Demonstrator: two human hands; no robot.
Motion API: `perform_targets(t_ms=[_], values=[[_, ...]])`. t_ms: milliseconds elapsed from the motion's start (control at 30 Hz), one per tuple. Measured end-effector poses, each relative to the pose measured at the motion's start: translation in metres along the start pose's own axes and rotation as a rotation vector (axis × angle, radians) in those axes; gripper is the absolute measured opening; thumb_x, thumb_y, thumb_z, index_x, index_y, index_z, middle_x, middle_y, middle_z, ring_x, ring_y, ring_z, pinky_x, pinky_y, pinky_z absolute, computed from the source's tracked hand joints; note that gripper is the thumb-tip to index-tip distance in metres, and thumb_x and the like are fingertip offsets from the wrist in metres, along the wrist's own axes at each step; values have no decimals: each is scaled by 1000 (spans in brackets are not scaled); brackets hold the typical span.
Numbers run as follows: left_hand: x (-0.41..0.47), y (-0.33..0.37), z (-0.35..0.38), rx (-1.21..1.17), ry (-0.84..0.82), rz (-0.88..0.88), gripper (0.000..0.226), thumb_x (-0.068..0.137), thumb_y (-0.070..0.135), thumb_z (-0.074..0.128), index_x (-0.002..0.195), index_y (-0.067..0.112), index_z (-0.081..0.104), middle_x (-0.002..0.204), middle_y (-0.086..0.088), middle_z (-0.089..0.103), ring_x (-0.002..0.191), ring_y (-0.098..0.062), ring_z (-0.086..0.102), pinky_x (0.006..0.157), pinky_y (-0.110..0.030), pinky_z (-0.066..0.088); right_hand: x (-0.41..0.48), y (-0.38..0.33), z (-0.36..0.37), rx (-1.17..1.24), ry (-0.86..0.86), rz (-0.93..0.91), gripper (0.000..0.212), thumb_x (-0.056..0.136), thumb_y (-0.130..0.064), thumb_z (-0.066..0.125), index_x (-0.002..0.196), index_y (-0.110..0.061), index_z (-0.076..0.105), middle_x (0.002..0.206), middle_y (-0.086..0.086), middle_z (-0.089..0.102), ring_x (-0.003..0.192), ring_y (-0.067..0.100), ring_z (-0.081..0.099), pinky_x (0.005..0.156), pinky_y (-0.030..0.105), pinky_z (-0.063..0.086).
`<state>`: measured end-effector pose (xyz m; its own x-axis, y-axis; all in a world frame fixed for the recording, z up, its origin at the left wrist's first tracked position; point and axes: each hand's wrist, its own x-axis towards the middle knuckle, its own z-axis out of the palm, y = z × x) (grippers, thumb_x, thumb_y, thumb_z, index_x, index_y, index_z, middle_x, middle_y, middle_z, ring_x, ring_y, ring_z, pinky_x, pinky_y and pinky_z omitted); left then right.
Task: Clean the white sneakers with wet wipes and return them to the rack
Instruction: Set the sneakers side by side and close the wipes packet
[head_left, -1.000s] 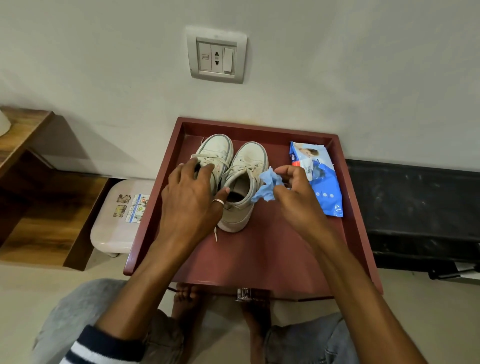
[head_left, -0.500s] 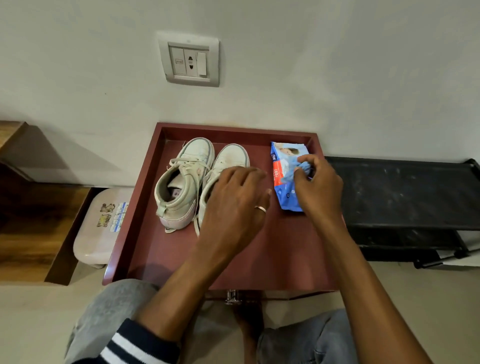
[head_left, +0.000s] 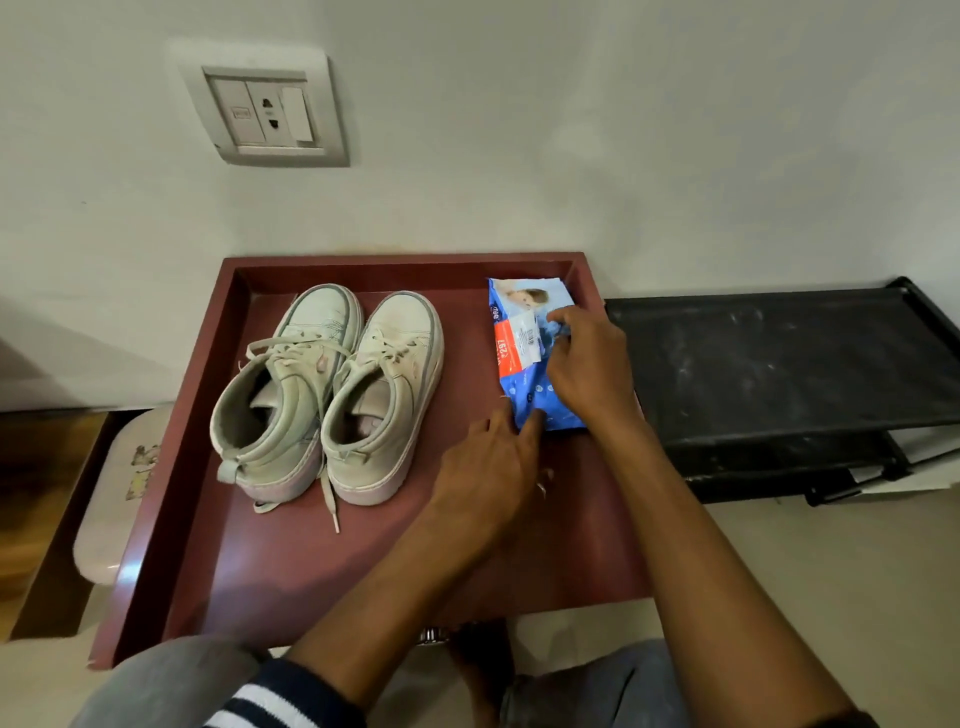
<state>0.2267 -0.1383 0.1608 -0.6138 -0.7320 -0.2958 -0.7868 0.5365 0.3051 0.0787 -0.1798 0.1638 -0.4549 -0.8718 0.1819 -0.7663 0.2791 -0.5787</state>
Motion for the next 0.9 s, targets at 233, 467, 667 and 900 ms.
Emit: perform_targets(t_ms=[233, 467, 667, 900], values=[[3, 3, 7, 18, -1, 7, 77, 100, 46, 52, 160, 18, 13, 166, -7, 12, 140, -31, 37, 98, -44, 48, -1, 10, 1, -176, -231, 26, 44, 92, -26, 65, 131, -11, 53, 130, 11, 60, 108, 25, 63, 87, 32, 52], [6, 2, 11, 55, -9, 16, 78, 99, 42, 53, 161, 16, 13, 167, -4, 8, 139, -29, 33, 95, -43, 49, 2, 7, 5, -309, -233, -3, 42, 92, -30, 64, 125, -11, 47, 123, 11, 62, 99, 23, 63, 75, 27, 47], [5, 4, 10, 92, -15, 25, 80, 99, 47, 53, 160, 14, 13, 167, -5, 7, 141, -29, 30, 96, -44, 48, 10, 16, 11, 54, -81, 54, 27, 91, -26, 67, 105, -11, 49, 115, 8, 62, 99, 18, 64, 74, 24, 52], [6, 2, 11, 79, -16, 34, 83, 98, 49, 55, 161, 16, 11, 168, -4, 4, 143, -29, 28, 98, -45, 46, 10, 5, 7, 162, -137, 118, 30, 101, -21, 49, 130, -15, 50, 131, 6, 59, 100, 16, 62, 70, 27, 57]])
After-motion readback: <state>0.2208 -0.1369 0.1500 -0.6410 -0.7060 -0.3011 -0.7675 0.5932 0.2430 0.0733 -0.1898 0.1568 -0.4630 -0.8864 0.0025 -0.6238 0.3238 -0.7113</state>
